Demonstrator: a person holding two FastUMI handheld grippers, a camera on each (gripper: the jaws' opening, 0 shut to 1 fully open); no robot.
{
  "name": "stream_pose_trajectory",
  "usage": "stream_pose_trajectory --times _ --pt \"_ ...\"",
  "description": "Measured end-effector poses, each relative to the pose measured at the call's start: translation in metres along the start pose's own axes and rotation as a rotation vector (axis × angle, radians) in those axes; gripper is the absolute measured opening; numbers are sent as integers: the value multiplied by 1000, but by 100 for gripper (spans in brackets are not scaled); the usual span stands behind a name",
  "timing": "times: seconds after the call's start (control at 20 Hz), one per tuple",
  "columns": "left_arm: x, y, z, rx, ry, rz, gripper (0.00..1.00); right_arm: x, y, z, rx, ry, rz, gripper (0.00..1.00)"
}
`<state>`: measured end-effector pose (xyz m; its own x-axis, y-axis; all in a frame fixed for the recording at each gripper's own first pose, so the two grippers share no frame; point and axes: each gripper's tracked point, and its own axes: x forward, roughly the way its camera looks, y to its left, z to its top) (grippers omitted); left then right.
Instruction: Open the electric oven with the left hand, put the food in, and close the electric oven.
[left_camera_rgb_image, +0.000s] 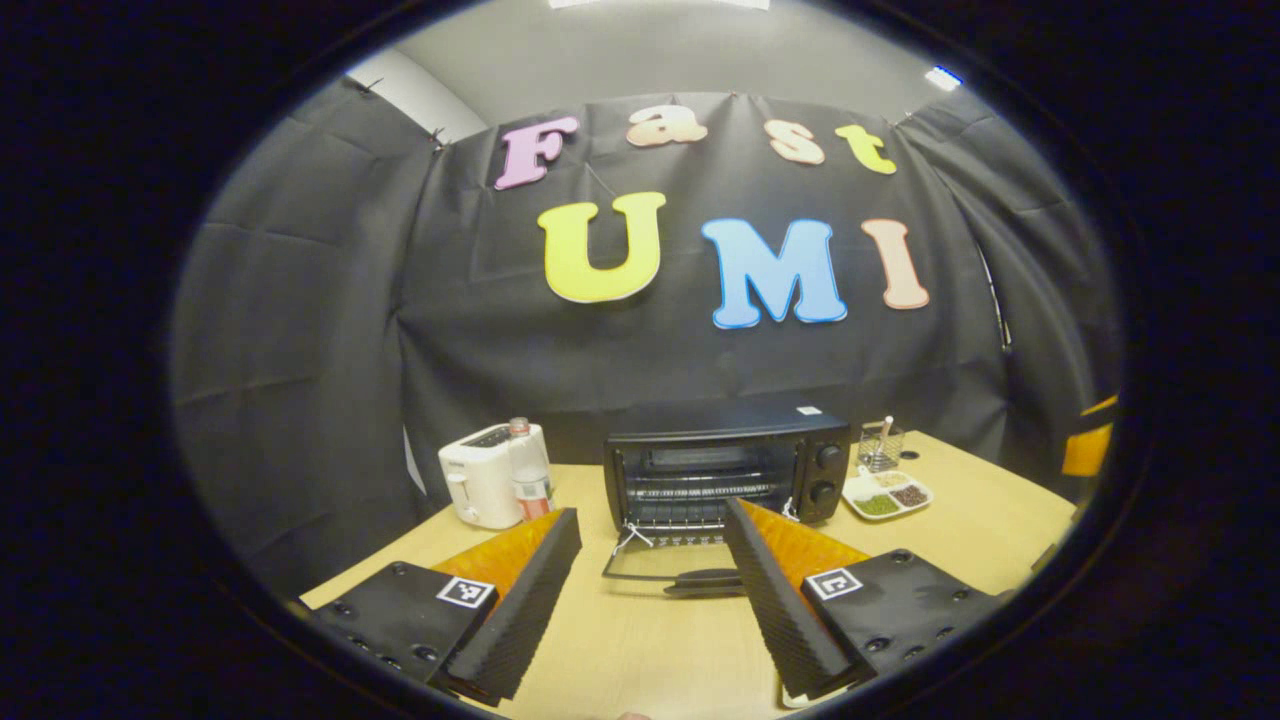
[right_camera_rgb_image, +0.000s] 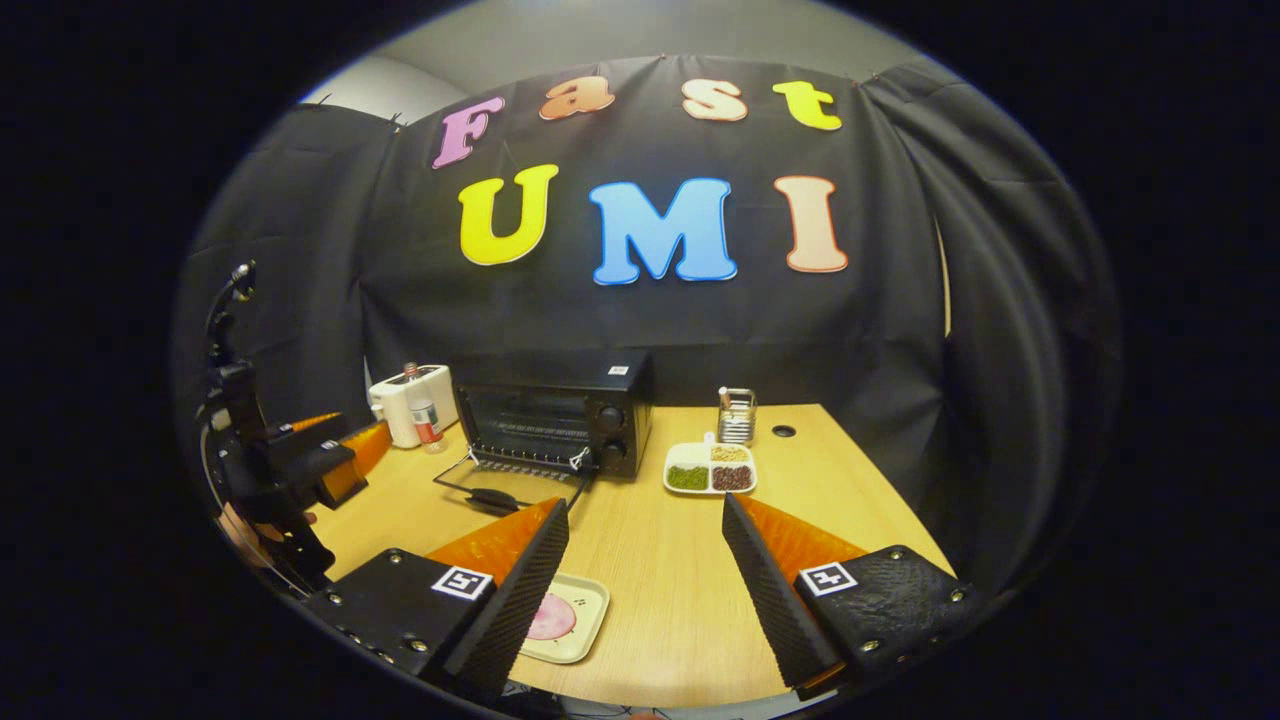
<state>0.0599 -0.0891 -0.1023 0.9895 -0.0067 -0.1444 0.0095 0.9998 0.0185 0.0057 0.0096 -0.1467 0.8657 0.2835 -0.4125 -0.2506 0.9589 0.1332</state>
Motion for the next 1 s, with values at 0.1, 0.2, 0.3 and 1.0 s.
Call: stream_pose_trajectory --times 0.1,0.2,0.3,1.0 --pt "-16 4 16 -9 -28 2 100 8 4 -17 10 74 44 96" --pt "-29 5 28 -14 -49 4 98 15 12 -29 38 138 91 97" --pt "-36 3 34 -19 -52 -7 100 20 20 -44 100 200 135 98" --pt "-46 45 52 7 -82 63 100 61 31 -153 167 648 174 96"
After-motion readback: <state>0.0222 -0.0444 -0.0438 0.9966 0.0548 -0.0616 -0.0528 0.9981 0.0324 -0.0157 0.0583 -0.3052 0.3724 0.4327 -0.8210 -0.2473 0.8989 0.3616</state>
